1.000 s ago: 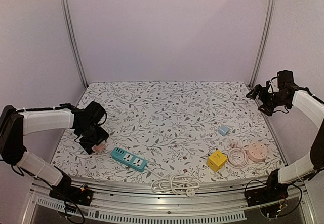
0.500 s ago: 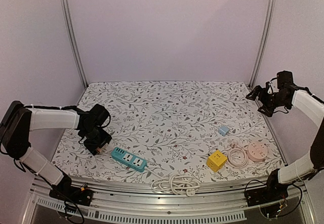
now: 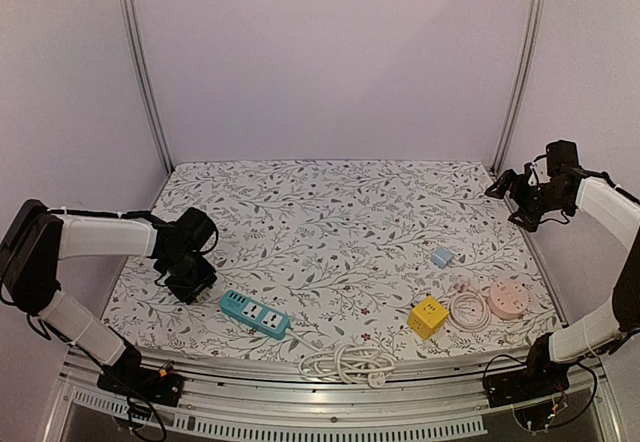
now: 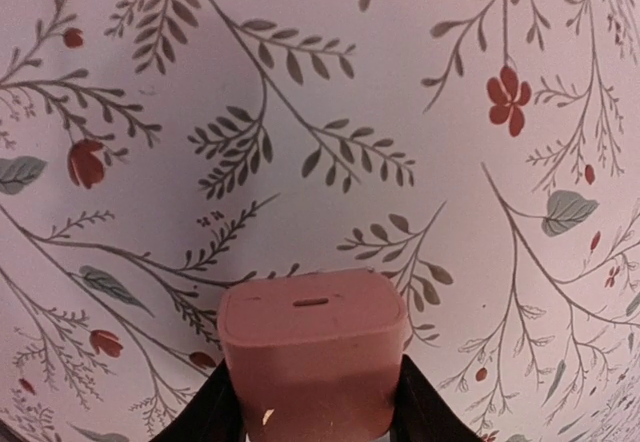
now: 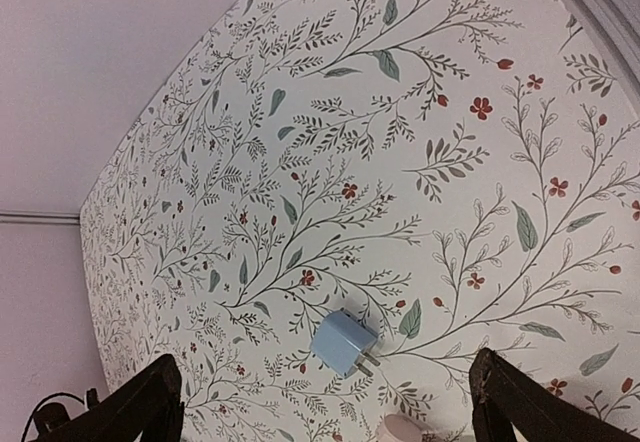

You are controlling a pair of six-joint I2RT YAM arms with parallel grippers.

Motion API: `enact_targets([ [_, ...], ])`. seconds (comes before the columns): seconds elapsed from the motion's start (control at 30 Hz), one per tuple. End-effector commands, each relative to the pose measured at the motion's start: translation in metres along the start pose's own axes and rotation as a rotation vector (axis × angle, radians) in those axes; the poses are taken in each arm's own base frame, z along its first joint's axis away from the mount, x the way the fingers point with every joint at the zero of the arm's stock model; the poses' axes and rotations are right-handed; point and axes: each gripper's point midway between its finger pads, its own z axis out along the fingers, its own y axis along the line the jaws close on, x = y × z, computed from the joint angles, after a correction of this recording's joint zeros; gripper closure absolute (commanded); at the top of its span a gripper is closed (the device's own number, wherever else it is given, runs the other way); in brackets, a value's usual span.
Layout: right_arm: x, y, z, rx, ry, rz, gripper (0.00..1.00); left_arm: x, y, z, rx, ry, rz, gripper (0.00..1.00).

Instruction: Insert the plug

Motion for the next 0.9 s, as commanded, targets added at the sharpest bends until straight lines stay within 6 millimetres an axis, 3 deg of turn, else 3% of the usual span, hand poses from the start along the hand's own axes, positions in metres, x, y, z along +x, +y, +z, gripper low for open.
enact_targets([
  [0.0, 0.002, 0.003, 0.001, -0.017, 0.008, 0.015, 0.01, 0.003, 0.002, 0.002, -0.015, -0.001, 0.070, 0.71],
  [0.23, 0.004, 0.010, -0.002, -0.054, 0.010, -0.003, 0.01, -0.002, -0.038, -0.018, 0.088, -0.028, 0.306, 0.93],
  [0.53, 0.015, 0.024, -0.008, -0.125, 0.042, -0.066, 0.01, 0.008, -0.105, -0.069, 0.292, -0.113, 0.653, 0.99],
  [0.87, 0.047, 0.048, -0.005, -0.241, 0.207, -0.117, 0.01, 0.061, -0.170, -0.119, 0.556, -0.141, 0.988, 1.00],
])
